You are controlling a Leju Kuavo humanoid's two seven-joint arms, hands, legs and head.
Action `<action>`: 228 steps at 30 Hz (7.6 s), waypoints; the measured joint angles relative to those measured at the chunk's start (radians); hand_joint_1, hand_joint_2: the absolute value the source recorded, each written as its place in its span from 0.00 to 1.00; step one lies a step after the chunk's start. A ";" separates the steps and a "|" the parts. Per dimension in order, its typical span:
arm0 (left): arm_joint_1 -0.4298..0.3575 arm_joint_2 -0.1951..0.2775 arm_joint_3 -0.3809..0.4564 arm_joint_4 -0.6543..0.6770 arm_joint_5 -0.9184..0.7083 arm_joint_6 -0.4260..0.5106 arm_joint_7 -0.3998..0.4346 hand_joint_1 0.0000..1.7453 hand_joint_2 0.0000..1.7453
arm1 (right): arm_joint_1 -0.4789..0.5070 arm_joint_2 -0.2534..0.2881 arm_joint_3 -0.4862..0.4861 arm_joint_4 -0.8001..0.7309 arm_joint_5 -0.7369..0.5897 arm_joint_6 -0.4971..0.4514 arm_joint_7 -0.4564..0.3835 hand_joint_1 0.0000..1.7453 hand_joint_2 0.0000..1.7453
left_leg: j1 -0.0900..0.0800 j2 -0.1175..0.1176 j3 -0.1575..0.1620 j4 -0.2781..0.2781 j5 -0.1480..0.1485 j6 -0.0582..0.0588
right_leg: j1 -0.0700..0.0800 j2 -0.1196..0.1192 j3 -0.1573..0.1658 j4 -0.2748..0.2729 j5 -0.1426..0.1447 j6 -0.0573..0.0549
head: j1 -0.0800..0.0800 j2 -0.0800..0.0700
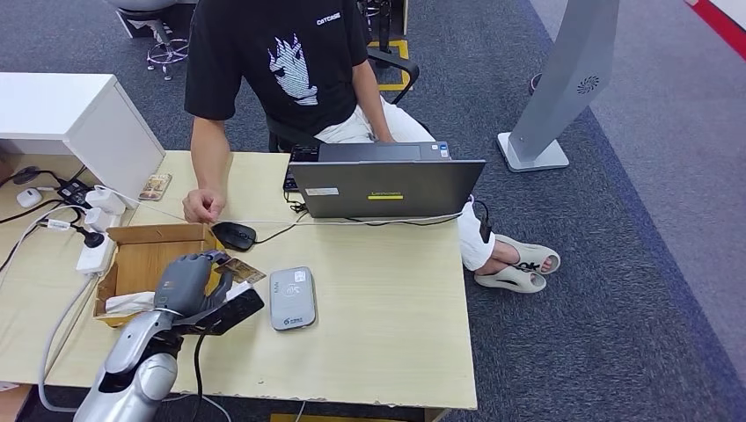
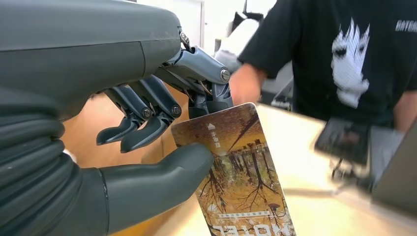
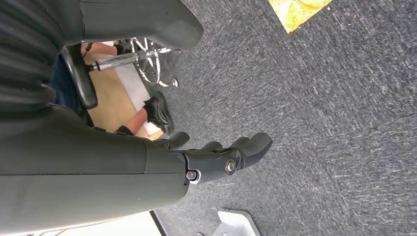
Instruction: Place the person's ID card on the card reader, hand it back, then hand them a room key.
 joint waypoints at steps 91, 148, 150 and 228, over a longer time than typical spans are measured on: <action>-0.019 0.071 0.188 -0.168 -0.291 0.225 0.041 0.00 1.00 | 0.000 0.000 0.015 0.015 0.022 -0.013 0.009 0.00 1.00 | 0.000 0.000 -0.003 0.000 0.000 0.000 | 0.000 0.001 -0.003 0.000 0.000 0.000 | 0.000 0.000; 0.273 0.194 0.089 -0.443 -0.345 0.106 0.045 0.00 1.00 | 0.005 0.014 -0.033 0.014 -0.043 -0.028 0.008 0.00 1.00 | 0.000 0.001 -0.003 0.000 0.000 -0.001 | 0.000 0.001 -0.003 0.000 0.000 0.000 | 0.000 0.000; 0.275 0.199 0.089 -0.445 -0.346 0.106 0.045 0.00 1.00 | 0.005 0.014 -0.035 0.014 -0.043 -0.028 0.008 0.00 1.00 | 0.000 0.001 -0.003 0.000 0.000 -0.001 | 0.000 0.001 -0.003 0.000 0.000 0.000 | 0.000 0.000; 0.377 0.479 0.108 -0.453 -0.019 -0.175 0.060 0.00 1.00 | 0.006 0.019 -0.048 0.014 -0.042 -0.037 0.025 0.00 1.00 | 0.002 0.002 -0.004 -0.001 0.000 -0.003 | 0.002 0.002 -0.004 0.000 0.000 -0.003 | -0.003 0.000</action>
